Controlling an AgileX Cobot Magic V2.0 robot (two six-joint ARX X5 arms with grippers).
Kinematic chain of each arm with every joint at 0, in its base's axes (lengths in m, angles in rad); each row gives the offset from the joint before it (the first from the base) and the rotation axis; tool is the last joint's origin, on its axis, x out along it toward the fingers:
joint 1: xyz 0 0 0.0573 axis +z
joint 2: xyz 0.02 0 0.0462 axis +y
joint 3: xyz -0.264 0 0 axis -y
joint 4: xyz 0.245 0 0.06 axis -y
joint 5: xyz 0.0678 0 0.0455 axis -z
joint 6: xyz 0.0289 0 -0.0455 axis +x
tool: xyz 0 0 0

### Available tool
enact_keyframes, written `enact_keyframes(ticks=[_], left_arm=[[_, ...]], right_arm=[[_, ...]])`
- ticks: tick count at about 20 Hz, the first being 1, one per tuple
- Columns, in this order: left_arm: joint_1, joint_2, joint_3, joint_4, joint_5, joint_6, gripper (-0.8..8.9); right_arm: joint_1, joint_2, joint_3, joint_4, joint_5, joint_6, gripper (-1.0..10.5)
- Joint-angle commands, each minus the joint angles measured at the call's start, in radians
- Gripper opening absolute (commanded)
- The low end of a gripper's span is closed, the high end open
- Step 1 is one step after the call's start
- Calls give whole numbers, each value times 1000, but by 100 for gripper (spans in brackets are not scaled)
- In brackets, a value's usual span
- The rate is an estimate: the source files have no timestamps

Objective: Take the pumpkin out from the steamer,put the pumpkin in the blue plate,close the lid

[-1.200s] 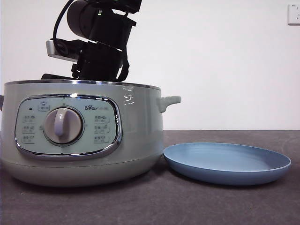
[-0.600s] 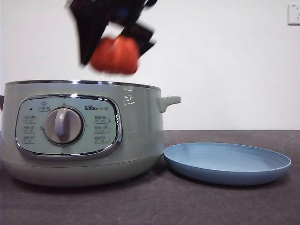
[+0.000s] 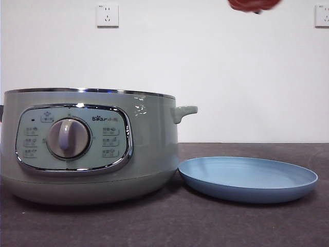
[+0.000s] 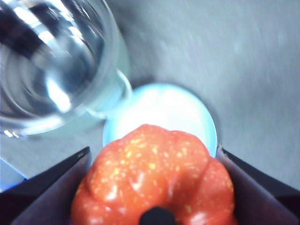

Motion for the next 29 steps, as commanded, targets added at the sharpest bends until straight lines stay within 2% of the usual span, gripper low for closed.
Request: enact_keyframes(ticks=[1, 6, 11, 13, 23, 25, 27, 29], left_arm=[[-2, -10, 12, 50, 5, 4, -8], [-2, -10, 12, 50, 5, 4, -8], [-2, -8, 12, 50, 5, 4, -9], [-2, -5, 12, 50, 5, 4, -9], [-2, 0, 12, 50, 9, 4, -8], [-2, 0, 12, 50, 16, 4, -8], [-2, 0, 12, 50, 27, 5, -9], [-2, 0, 12, 50, 28, 4, -8]], right_arm=[[-18, -59, -146, 35, -1, 32, -12], [-27, -191, -562, 335, -2, 106, -11], [-27, -180, -851, 715, 0, 145, -11], [-27, -144, -890, 807, 0, 144, -11], [-32, 112, -891, 952, -1, 143, 12], [-33, 126, -891, 962, -1, 143, 173], [-34, 132, -891, 971, -1, 143, 419], [-34, 132, -891, 972, -1, 144, 545]])
